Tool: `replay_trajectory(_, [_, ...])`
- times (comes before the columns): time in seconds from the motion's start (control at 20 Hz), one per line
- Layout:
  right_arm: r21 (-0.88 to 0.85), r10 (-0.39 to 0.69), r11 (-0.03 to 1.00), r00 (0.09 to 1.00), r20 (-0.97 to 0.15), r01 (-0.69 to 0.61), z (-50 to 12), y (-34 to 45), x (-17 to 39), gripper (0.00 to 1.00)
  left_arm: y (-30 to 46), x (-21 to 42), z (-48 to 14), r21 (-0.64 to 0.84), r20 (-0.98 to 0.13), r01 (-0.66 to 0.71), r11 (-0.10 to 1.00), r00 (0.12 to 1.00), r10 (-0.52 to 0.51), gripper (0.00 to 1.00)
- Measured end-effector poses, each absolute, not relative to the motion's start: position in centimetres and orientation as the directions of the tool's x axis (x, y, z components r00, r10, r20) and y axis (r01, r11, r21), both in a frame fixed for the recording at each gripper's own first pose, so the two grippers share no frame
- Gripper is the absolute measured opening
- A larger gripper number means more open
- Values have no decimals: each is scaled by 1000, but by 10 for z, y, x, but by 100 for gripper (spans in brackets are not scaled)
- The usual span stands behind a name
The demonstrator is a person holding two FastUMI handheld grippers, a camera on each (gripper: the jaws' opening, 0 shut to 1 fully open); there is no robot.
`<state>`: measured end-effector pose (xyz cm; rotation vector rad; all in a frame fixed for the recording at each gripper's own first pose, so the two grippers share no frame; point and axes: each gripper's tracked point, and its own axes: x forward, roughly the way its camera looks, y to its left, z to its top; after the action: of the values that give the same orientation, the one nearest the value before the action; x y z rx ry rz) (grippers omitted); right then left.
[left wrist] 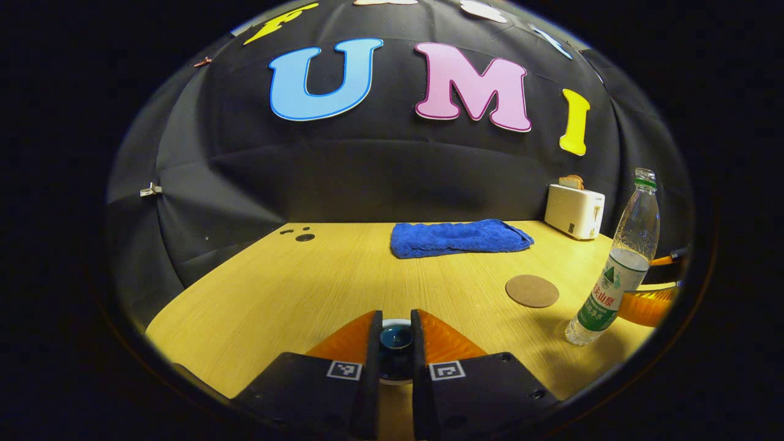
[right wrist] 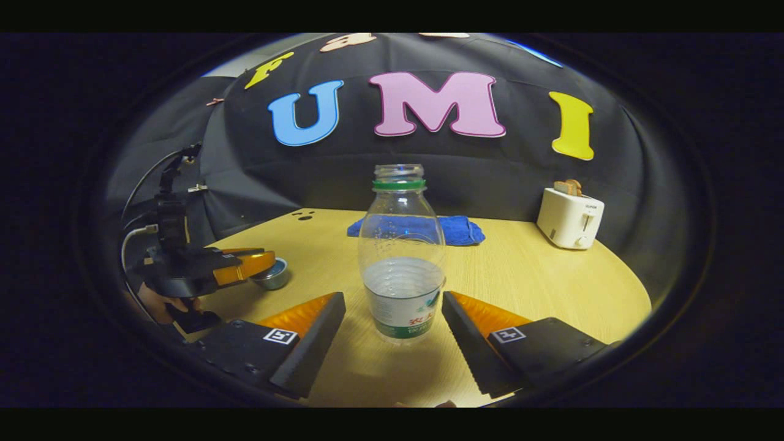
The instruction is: Open the teacup lid with one hand, grasp the water bottle and pour water into the teacup with the other hand; after pouring, place the water bottle on the coaster and then close the teacup lid.
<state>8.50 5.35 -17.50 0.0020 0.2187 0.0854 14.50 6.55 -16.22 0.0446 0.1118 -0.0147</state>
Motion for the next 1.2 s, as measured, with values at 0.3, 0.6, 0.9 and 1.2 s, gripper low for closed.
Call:
replay_trajectory(0.3, [26, 68, 998, 979, -193, -64, -171, 50, 99, 98, 69, 141, -137, 17, -72, 10, 1000, 997, -9, 24])
replay_trajectory(0.6, [36, 51, 998, 986, -156, -46, -177, 53, 118, 98, 70, 132, -130, -1, -57, 16, 1000, 998, -16, 24])
replay_trajectory(0.9, [55, 13, 998, 992, -123, -6, -182, 50, 138, 99, 75, 126, -133, -31, -49, 6, 999, 999, -8, 21])
replay_trajectory(1.2, [28, 8, 1000, 995, -102, -5, -178, 51, 141, 76, 78, 116, -140, -22, -54, 2, 1000, 999, -3, 21])
